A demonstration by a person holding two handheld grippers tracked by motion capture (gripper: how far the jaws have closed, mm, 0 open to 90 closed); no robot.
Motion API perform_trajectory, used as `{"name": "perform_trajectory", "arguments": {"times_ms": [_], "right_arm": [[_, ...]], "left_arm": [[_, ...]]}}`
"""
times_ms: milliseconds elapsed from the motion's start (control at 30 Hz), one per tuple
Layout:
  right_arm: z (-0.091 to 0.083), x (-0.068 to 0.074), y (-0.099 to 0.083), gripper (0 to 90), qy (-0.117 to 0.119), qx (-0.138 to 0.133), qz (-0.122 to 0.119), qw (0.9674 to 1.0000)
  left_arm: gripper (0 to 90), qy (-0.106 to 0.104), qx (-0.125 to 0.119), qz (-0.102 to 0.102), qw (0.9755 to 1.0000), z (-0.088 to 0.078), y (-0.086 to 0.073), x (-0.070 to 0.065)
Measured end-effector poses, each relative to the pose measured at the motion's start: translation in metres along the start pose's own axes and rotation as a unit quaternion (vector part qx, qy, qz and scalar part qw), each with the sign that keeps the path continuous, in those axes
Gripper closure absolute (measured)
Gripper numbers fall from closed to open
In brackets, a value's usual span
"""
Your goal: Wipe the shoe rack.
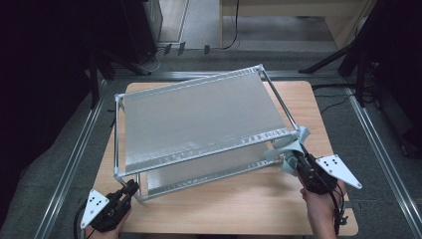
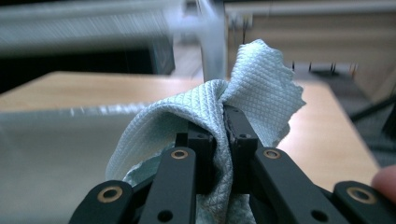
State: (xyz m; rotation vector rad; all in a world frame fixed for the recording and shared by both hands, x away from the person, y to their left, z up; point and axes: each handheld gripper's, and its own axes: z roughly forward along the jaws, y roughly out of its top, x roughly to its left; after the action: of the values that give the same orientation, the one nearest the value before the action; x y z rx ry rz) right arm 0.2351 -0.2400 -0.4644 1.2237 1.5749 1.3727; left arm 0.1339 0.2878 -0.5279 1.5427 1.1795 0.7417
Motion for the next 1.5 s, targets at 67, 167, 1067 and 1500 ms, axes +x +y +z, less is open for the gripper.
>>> {"name": "perform_trajectory", "arguments": {"times_ms": [67, 167, 1067, 1500], "right_arm": [[-0.004, 0.004, 0.007, 83.3, 0.007, -0.019, -0.012, 0.9997], [0.000, 0.007, 0.004, 83.0, 0.012, -0.009, -0.021, 0.9997], [0.019, 0.007, 0.001, 81.8, 0.037, -0.001, 0.004, 0.9993], [0.051, 0.004, -0.048, 82.3, -0.002, 0.127, -0.021, 0.9917]], "left_arm": [[79.1, 0.000, 0.000, 0.000, 1.0000, 0.000, 0.000, 0.000], [79.0, 0.000, 0.000, -0.001, 1.0000, 0.000, 0.000, 0.000], [78.9, -0.003, -0.001, -0.003, 1.0000, 0.000, 0.000, -0.001], [79.0, -0.007, -0.001, -0.001, 1.0000, 0.000, 0.000, -0.002]]}}
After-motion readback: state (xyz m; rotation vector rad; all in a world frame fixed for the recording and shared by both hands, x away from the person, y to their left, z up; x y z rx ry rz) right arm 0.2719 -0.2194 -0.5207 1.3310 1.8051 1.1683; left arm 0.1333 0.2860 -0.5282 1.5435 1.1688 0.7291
